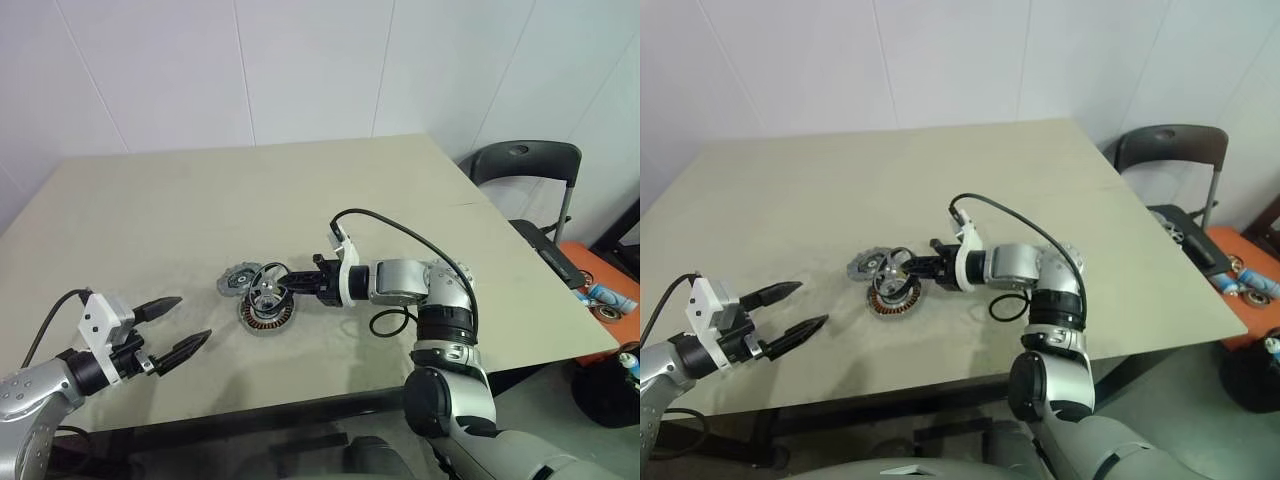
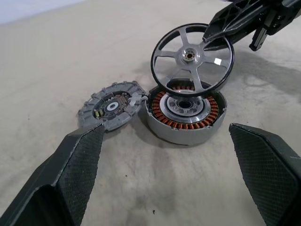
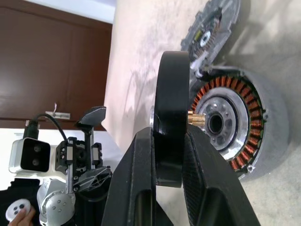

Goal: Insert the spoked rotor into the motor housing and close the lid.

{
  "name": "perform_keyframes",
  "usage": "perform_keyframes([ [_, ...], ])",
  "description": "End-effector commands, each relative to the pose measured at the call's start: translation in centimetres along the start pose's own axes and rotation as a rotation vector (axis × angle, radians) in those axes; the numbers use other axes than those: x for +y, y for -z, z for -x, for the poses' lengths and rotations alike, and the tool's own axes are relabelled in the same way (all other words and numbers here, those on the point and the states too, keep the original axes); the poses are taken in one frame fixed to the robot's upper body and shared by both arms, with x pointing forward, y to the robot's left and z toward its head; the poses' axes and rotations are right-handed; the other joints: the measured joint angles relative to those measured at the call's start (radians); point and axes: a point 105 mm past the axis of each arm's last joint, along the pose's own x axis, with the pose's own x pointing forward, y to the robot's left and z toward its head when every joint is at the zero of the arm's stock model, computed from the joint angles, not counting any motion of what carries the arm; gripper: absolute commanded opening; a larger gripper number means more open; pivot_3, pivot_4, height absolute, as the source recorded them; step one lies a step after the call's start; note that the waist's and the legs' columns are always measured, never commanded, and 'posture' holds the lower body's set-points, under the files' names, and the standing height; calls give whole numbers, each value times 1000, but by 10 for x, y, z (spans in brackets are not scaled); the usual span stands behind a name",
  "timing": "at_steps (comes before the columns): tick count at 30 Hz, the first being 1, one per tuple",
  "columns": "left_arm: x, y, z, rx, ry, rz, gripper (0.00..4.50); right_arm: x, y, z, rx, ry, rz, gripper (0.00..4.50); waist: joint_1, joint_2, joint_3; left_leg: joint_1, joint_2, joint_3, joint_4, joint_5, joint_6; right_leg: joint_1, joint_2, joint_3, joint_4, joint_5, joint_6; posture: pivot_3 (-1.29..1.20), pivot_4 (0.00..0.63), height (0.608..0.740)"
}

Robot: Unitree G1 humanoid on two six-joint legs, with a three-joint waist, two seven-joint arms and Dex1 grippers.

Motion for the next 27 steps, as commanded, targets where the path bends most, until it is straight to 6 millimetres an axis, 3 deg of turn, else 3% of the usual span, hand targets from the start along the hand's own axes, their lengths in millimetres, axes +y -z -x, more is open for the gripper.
perform_keyframes([
  [1,-2,-11,5,-32,-14,-35,4500,18,16,-19,59,-99,-20,395,0,0,0,0,0,0,0,0,0,0,0,0,0,0,0,0,0,740],
  [9,-6,-8,7,-29,-23,-34,4500,19,22,-25,92,-105,-31,395,0,0,0,0,0,0,0,0,0,0,0,0,0,0,0,0,0,740],
  [27,-2,-9,8,-34,-31,-36,4500,27,12,-34,86,-111,-34,395,-18,0,0,0,0,0,0,0,0,0,0,0,0,0,0,0,0,740],
])
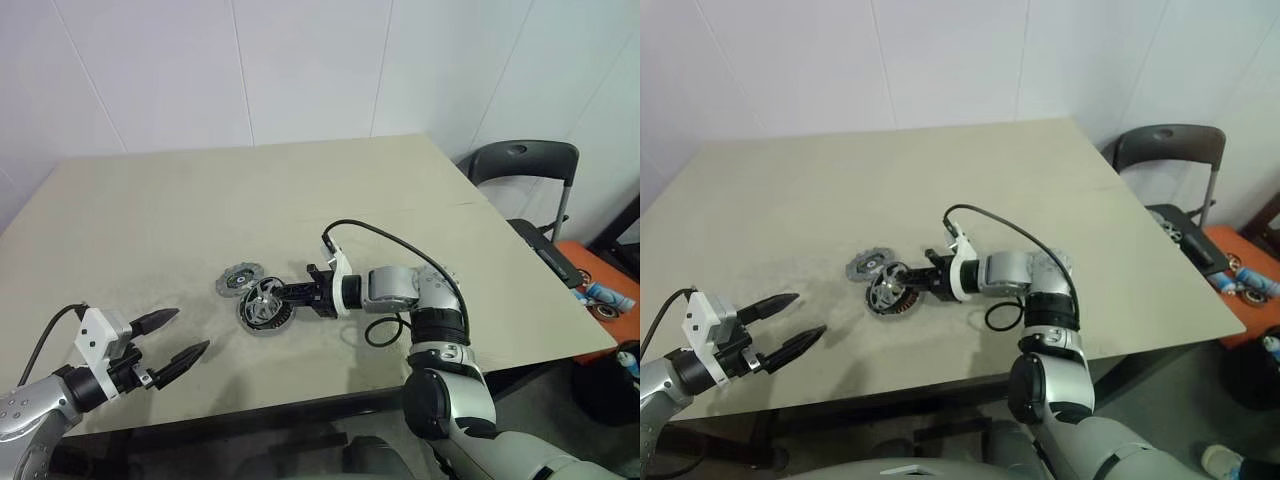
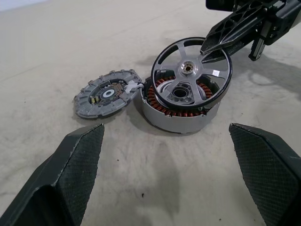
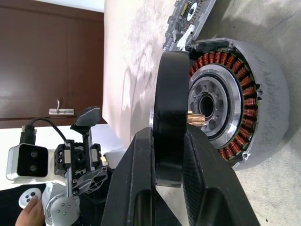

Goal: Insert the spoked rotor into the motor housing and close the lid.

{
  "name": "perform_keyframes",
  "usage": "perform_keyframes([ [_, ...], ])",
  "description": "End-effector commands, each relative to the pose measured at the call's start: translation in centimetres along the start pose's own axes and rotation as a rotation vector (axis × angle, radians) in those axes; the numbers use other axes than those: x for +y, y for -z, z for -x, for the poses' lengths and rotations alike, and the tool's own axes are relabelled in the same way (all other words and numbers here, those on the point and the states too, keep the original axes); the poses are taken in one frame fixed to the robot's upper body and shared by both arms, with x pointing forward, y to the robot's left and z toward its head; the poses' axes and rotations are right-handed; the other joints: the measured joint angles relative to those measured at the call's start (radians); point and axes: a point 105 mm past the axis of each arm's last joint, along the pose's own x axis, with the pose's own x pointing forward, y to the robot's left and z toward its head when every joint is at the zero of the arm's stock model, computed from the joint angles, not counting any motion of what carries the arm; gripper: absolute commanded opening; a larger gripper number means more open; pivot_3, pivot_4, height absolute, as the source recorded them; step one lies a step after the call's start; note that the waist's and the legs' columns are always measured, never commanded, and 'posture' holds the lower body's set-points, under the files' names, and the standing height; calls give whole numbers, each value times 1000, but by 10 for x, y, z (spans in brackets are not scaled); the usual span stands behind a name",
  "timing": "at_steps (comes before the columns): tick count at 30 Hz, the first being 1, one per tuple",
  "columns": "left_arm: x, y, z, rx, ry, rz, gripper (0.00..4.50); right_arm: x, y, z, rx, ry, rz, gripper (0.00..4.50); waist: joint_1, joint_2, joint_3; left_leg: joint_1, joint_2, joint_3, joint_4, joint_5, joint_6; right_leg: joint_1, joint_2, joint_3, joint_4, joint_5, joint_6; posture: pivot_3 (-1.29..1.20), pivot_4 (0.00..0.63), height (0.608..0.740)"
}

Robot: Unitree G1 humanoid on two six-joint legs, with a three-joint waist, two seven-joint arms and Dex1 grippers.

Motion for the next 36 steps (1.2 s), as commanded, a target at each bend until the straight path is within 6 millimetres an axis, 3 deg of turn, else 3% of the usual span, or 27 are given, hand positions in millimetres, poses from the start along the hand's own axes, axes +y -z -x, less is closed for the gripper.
perform_keyframes([
  [1,2,-11,2,-34,-10,-44,4500,38,5,-23,40,-106,51,395,-3,0,0,0,0,0,0,0,0,0,0,0,0,0,0,0,0,740],
  [36,-2,-9,-2,-39,-12,-38,4500,64,14,-46,76,-192,49,395,-6,0,0,0,0,0,0,0,0,0,0,0,0,0,0,0,0,740],
])
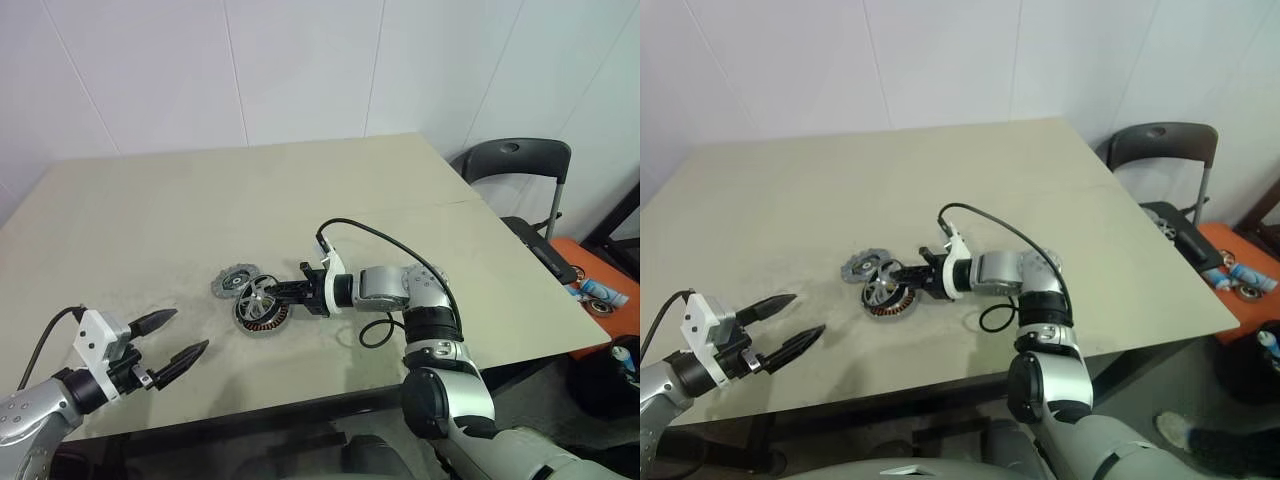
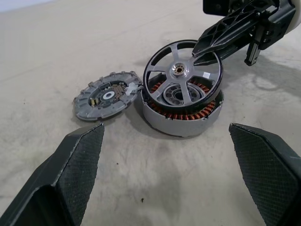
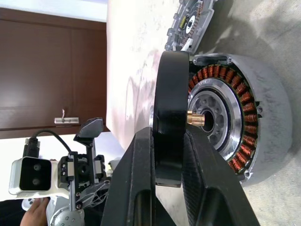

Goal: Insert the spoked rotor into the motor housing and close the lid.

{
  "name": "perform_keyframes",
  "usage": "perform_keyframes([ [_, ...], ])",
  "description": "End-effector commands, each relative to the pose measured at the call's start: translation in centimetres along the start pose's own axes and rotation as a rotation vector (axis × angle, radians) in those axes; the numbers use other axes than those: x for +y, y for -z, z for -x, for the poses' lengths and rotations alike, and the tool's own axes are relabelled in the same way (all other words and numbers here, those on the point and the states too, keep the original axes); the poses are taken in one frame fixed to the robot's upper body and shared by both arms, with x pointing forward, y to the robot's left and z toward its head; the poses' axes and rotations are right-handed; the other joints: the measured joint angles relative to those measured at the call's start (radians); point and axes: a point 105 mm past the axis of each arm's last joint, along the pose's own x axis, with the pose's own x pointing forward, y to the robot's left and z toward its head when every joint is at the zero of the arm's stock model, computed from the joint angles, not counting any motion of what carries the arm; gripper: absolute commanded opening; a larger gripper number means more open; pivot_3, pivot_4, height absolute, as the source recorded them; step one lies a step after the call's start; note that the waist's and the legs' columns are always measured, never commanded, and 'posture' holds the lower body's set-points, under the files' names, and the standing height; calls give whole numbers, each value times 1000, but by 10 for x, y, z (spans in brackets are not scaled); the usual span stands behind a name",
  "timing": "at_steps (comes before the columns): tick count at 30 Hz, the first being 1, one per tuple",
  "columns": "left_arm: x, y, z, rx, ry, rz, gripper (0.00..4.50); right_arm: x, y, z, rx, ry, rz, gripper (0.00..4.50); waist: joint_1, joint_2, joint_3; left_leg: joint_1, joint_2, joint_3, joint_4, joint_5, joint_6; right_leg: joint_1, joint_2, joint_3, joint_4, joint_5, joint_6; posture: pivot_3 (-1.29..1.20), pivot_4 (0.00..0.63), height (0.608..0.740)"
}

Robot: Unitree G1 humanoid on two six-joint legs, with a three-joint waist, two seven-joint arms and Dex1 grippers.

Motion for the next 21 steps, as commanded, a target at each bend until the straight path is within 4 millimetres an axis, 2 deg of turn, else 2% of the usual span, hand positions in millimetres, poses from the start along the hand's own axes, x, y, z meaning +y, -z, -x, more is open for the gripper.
perform_keyframes([
  [1,-1,-10,-1,-32,8,-46,4500,62,20,-36,99,-178,68,395,1,0,0,0,0,0,0,0,0,0,0,0,0,0,0,0,0,740],
  [10,1,-11,-1,-31,5,-47,4500,64,26,-38,124,-183,81,395,1,0,0,0,0,0,0,0,0,0,0,0,0,0,0,0,0,740],
  [12,1,-11,-1,-31,4,-48,4500,64,27,-38,128,-183,88,1108,0,0,0,0,0,0,0,0,0,0,0,0,0,0,0,0,0,740],
  [16,2,-11,-1,-31,5,-51,4500,65,27,-38,127,-181,94,2263,1,0,0,0,0,0,0,0,0,0,0,0,0,0,0,0,0,740],
  [21,2,-11,-1,-30,5,-52,4500,67,25,-36,120,-164,140,4014,1,0,0,0,0,0,0,0,0,0,0,0,0,0,0,0,0,740],
])
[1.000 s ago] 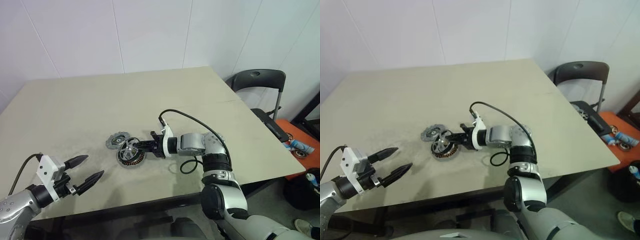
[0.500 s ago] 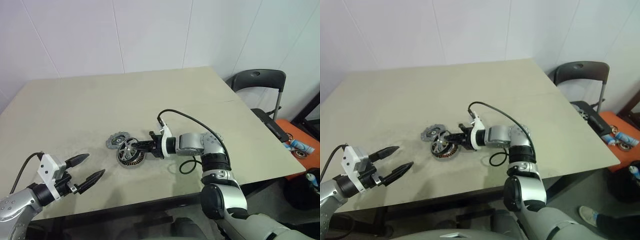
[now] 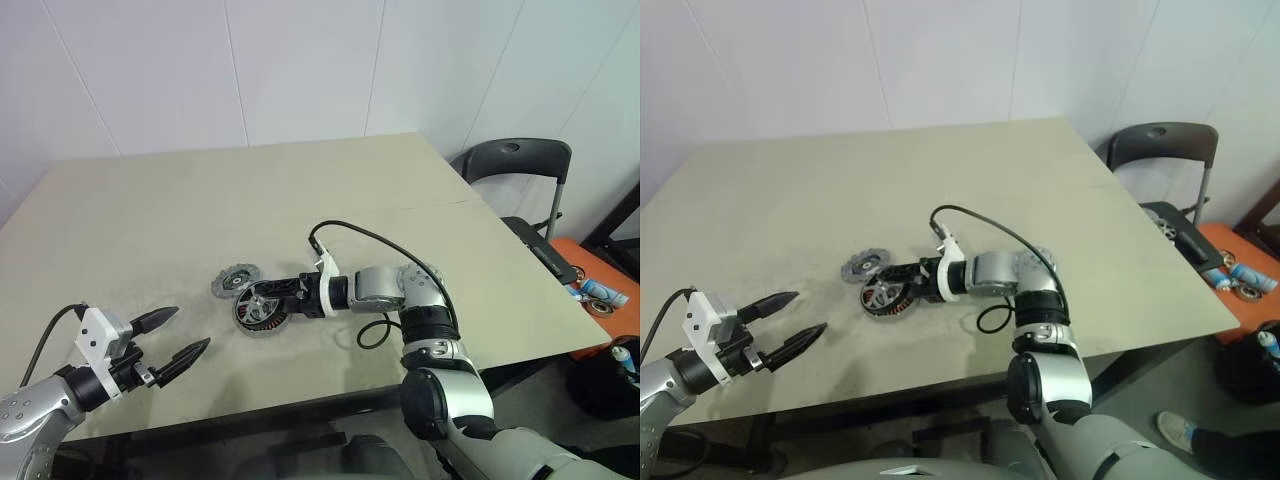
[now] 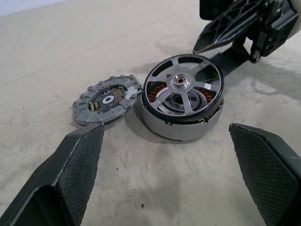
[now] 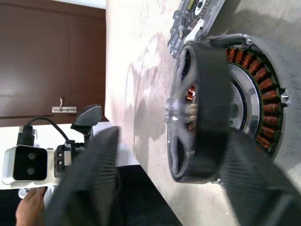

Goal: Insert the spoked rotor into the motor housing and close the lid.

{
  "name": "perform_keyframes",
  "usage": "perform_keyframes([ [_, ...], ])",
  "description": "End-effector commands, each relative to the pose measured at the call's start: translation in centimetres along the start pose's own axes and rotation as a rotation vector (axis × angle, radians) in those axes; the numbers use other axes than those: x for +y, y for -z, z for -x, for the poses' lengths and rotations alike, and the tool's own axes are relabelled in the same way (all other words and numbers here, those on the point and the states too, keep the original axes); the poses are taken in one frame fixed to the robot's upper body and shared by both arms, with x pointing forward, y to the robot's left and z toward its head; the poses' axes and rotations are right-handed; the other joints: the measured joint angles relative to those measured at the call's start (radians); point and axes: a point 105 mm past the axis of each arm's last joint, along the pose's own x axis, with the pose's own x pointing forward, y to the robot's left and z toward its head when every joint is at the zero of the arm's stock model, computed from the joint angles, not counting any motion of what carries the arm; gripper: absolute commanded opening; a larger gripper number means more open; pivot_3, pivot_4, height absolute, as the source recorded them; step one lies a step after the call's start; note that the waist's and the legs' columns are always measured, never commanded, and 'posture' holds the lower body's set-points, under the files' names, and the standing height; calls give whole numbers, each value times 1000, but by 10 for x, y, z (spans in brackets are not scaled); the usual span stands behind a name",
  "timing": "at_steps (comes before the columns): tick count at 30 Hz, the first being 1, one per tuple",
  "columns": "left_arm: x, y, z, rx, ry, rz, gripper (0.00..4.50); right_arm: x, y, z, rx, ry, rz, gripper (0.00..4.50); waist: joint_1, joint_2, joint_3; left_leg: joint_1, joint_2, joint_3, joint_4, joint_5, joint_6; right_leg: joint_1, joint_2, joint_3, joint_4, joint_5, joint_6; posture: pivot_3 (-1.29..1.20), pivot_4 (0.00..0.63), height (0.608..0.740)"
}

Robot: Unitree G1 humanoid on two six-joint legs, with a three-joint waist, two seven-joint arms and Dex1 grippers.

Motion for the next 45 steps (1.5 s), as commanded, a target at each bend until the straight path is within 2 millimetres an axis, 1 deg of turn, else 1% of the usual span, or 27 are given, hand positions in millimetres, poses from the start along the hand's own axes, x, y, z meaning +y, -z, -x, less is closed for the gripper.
perform_keyframes([
  [1,2,-9,1,-21,2,-48,4500,64,12,-27,64,-153,147,4380,0,0,0,0,0,0,0,0,0,0,0,0,0,0,0,0,0,740],
  [2,2,-9,1,-22,2,-49,4500,66,10,-24,59,-138,185,4451,0,0,0,0,0,0,0,0,0,0,0,0,0,0,0,0,0,740],
  [7,2,-9,0,-21,13,-52,4500,78,0,1,52,-104,334,4451,1,0,0,0,0,0,0,0,0,0,0,0,0,0,0,0,0,740],
  [11,3,-11,-4,-24,25,-56,4500,79,-6,16,53,-61,422,4451,2,0,0,-1,0,0,0,0,0,-1,0,0,0,0,0,0,0,740],
  [14,5,-11,-5,-26,30,-58,4500,70,-8,25,57,-3,466,4451,4,0,0,-1,0,-1,0,0,1,0,-1,-1,-2,0,0,0,0,740],
  [18,6,-11,-5,-24,34,-59,4500,46,-17,37,41,117,482,4451,3,-2,-1,-1,-1,0,0,-1,1,0,-1,0,-2,0,0,0,0,740],
  [21,7,-11,-4,-23,34,-60,4500,39,-23,42,13,173,535,4451,1,-1,0,-1,0,0,0,-1,1,0,-1,0,-2,0,0,0,0,740],
  [22,7,-11,-4,-22,32,-60,4500,42,-27,46,-8,160,566,4451,1,0,0,-1,0,0,-1,-1,1,-1,0,0,-2,0,0,0,0,740],
  [24,8,-11,-3,-20,30,-60,4500,48,-36,50,-54,176,694,4451,2,1,1,-1,0,0,0,-1,1,-1,0,0,-2,0,0,0,0,740],
  [25,8,-11,-2,-20,29,-60,4500,57,-38,50,-77,129,727,4451,3,1,1,-1,0,0,0,-1,1,-1,0,0,-2,0,0,0,0,740],
  [27,8,-11,-2,-20,28,-61,4500,66,-41,50,-109,78,798,4451,2,1,1,-1,0,0,0,-1,1,0,0,-1,-2,0,0,0,0,740],
  [30,8,-12,-3,-22,28,-63,4500,73,-42,47,-139,55,955,4451,3,1,1,-1,0,0,0,-1,1,0,1,-1,-2,0,0,0,0,740],
  [33,6,-13,-4,-23,31,-65,4500,70,-33,35,-120,50,1140,3845,4,0,0,-1,0,0,0,-1,1,0,0,-1,-2,0,0,0,0,740],
  [34,5,-13,-4,-23,32,-65,4500,69,-30,31,-111,46,1177,3521,5,0,0,-1,0,0,0,-1,1,0,0,-1,-2,0,0,0,0,740],
  [36,4,-13,-4,-22,33,-64,4500,64,-26,26,-93,37,1215,2897,5,0,0,-1,0,0,0,-1,1,0,0,-1,-2,0,0,0,0,740],
  [41,1,-12,-3,-20,32,-61,4500,48,-13,11,-36,32,1261,1108,6,0,0,0,0,0,0,-1,1,-1,-1,0,-1,0,0,0,0,740],
  [44,0,-12,-4,-21,34,-59,4500,31,-7,3,22,60,1263,28,6,0,0,0,0,0,0,-1,1,-1,-1,0,-1,0,0,0,0,740],
  [45,-1,-12,-4,-21,34,-59,4500,25,-5,1,38,70,1259,28,6,-1,0,0,0,0,0,-1,1,-1,-1,0,-1,0,0,0,0,740],
])
